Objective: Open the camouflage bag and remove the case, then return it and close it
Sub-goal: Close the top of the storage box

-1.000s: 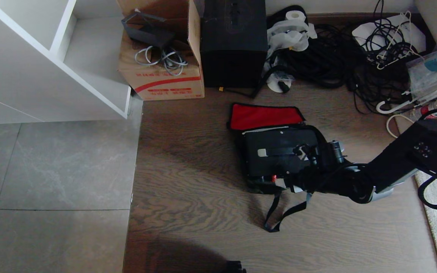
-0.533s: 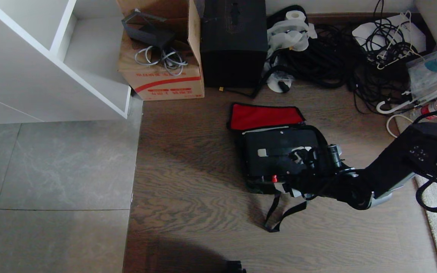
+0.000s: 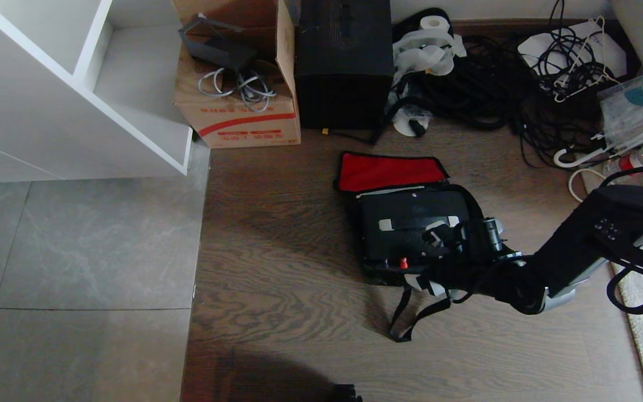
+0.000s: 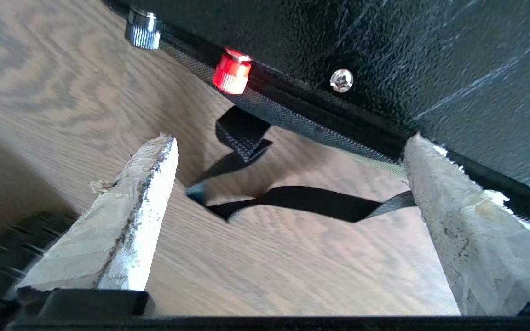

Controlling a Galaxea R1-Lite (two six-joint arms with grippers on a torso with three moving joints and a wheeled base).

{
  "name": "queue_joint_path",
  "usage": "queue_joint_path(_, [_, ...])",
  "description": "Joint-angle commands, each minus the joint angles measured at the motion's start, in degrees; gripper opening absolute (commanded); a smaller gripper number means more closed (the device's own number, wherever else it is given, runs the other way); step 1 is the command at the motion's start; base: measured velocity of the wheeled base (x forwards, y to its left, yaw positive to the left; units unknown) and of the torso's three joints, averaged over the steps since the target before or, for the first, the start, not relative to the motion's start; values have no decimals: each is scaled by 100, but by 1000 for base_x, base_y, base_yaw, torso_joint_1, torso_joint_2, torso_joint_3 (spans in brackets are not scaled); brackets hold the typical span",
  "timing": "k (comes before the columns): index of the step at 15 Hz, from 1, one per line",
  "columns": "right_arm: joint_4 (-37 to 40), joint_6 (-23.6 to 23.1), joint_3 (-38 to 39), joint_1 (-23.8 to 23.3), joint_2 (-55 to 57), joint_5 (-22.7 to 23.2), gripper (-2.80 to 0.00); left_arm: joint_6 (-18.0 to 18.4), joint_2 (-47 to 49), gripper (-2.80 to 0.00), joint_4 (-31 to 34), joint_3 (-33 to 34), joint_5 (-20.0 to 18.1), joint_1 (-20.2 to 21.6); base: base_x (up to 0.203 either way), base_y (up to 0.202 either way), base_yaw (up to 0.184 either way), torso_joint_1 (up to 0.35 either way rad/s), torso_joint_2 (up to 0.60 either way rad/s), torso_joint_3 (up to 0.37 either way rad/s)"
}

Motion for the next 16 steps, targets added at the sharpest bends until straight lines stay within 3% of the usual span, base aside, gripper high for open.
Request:
queue_joint_path(1, [-9, -262, 129, -28, 2, -6, 0, 2, -1, -280, -4, 62, 3, 1, 0, 0, 0, 0, 0, 0])
queue_joint_path(9, [-964, -824, 200, -69, 307, -52, 0, 2, -1, -280, -4, 62, -1, 1, 0, 0, 0, 0, 0, 0])
queue_joint_path(16, [-244, -918, 538, -399, -69, -22, 0, 2, -1, -280, -4, 62, -3, 1, 0, 0, 0, 0, 0, 0])
